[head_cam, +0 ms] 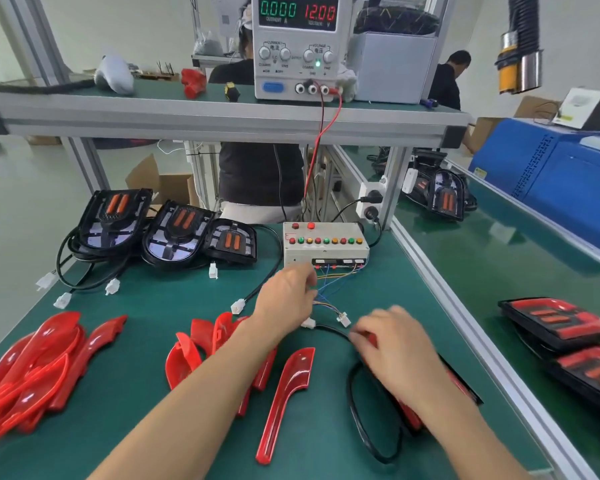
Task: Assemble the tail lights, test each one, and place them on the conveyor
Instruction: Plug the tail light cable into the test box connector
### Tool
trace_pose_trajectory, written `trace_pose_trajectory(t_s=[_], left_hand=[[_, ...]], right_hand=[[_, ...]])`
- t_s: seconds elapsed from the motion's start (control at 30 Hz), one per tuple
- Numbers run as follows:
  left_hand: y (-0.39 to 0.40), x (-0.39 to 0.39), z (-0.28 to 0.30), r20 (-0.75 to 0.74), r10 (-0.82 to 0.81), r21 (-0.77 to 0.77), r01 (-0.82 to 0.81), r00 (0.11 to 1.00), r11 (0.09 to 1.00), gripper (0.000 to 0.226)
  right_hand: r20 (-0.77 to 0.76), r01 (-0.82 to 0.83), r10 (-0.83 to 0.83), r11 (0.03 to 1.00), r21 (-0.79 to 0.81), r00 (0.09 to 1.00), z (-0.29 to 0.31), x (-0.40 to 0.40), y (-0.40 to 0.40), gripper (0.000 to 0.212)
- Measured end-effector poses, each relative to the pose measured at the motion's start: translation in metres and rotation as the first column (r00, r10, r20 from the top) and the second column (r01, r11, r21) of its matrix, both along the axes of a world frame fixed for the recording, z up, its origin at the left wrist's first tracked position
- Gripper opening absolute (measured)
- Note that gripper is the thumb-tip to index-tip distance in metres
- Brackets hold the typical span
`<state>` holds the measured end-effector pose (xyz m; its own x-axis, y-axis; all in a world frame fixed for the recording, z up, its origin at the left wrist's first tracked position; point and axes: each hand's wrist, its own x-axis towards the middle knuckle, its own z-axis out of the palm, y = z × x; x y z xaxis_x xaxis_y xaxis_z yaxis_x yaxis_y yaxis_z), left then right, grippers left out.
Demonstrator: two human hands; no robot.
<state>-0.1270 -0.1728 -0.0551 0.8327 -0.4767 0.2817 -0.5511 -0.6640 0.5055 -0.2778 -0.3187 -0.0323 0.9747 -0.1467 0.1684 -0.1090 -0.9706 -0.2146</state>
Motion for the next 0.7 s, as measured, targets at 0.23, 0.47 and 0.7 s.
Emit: trace_pose_trajectory(t_s=[0.23, 0.47, 0.7], left_hand=[[-0.019, 0.023, 0.008, -0.087, -0.297, 0.275, 0.309, 0.951, 0.910, 0.028], [-0.021, 0.040, 0.012, -0.313, -0.261, 0.291, 0.354, 0.913, 0.889, 0.026], [-0.010, 0.053, 0.005, -0.377, -0.299, 0.056, 0.343, 0.877, 0.938, 0.020]], right_hand=[[-0.255, -0.102, 0.060, 0.982, -0.158, 0.965, -0.030, 0.075, 0.028, 0.026], [-0.163, -0.091, 0.064, 0.982, -0.168, 0.985, -0.047, 0.088, 0.032, 0.026], [-0.180, -0.150, 0.129, 0.983, -0.109, 0.975, -0.035, 0.085, 0.023, 0.026]])
